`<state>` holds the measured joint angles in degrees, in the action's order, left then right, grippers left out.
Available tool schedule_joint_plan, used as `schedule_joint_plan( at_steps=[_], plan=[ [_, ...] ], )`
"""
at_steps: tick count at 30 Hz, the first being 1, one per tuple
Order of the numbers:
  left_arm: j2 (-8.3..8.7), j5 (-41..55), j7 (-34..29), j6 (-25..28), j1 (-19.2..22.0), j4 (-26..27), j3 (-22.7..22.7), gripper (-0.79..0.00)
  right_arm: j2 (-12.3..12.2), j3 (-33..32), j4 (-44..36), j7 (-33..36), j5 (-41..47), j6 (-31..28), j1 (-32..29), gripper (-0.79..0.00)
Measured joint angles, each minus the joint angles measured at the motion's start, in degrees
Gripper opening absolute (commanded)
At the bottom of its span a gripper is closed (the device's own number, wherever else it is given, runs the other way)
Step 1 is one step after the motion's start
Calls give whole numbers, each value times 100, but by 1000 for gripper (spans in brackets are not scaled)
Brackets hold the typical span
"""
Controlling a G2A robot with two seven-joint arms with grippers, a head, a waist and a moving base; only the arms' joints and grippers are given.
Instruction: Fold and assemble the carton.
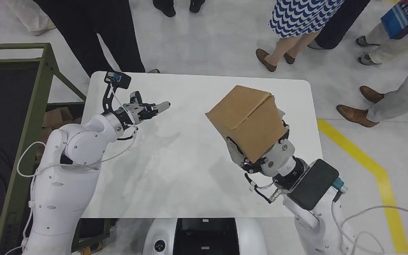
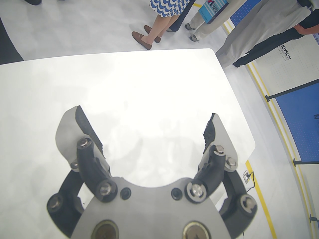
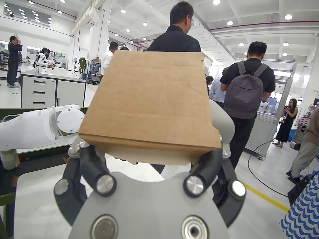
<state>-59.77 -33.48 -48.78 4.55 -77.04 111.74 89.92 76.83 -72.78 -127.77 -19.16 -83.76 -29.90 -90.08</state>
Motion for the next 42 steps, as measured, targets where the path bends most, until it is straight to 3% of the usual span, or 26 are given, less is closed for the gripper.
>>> schedule_joint_plan(
  at_steps=[6,11,15,24,34,42],
  plan=[
    [0,0,2,1,-1,0,0,0,-53,218,186,617,-588,-247,91,-785],
    [3,-72,237,30,-112,26,7,0,-101,541,638,910,-998,-798,291,-785],
    [7,-89,296,-122,-151,69,55,0,-126,750,1067,1097,-1419,-835,380,-785],
    [10,-75,305,-148,-163,81,70,0,-86,1169,2496,1104,-1371,-349,661,-785],
    [10,-75,304,-148,-163,81,70,0,53,1720,4057,1128,-1570,604,1218,-785],
    [10,-75,304,-148,-163,81,70,0,148,1970,5012,462,-1190,815,1507,-785]
  ],
)
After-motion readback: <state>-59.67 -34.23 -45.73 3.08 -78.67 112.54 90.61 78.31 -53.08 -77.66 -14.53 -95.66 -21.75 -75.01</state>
